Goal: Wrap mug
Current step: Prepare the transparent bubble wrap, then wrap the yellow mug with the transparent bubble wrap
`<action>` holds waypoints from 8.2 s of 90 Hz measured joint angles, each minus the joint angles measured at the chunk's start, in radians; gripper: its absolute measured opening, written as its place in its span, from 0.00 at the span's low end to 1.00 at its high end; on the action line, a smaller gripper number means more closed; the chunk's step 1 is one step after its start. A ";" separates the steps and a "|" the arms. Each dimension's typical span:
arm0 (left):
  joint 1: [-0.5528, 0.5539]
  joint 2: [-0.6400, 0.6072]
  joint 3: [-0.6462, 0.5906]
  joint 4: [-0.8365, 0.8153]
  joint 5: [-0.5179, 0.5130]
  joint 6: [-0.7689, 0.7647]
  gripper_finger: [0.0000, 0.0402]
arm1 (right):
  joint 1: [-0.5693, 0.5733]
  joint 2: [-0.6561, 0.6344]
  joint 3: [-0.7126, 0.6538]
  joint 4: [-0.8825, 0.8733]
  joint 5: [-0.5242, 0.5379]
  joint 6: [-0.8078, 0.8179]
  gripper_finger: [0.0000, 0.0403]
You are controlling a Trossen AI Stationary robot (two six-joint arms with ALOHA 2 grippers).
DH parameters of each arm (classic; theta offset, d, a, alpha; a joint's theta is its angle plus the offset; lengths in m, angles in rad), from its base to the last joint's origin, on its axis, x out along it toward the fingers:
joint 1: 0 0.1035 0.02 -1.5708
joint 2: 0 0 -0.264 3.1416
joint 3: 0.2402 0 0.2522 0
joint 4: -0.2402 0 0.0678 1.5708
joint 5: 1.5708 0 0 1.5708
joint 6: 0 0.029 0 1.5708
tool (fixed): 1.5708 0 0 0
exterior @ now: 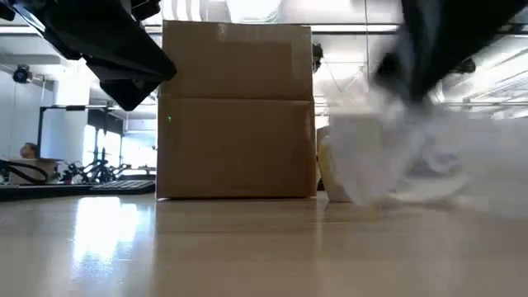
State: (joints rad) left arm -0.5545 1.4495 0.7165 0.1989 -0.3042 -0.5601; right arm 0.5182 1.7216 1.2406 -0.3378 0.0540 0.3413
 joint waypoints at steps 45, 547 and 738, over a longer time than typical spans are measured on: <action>-0.007 -0.079 0.140 -0.053 -0.004 0.206 0.00 | -0.085 -0.008 0.432 -0.093 0.024 -0.458 0.00; -0.086 0.009 -0.035 -0.733 -0.112 -0.815 0.00 | 0.133 0.081 -0.036 -0.305 0.058 0.120 0.00; -0.106 -0.002 -0.013 -0.678 -0.131 -0.705 0.00 | -0.154 0.244 0.348 -0.292 -0.075 -0.315 0.04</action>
State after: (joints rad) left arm -0.6609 1.4471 0.7037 -0.4788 -0.4349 -1.2649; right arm 0.3643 1.9660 1.5883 -0.6296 -0.0207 0.0264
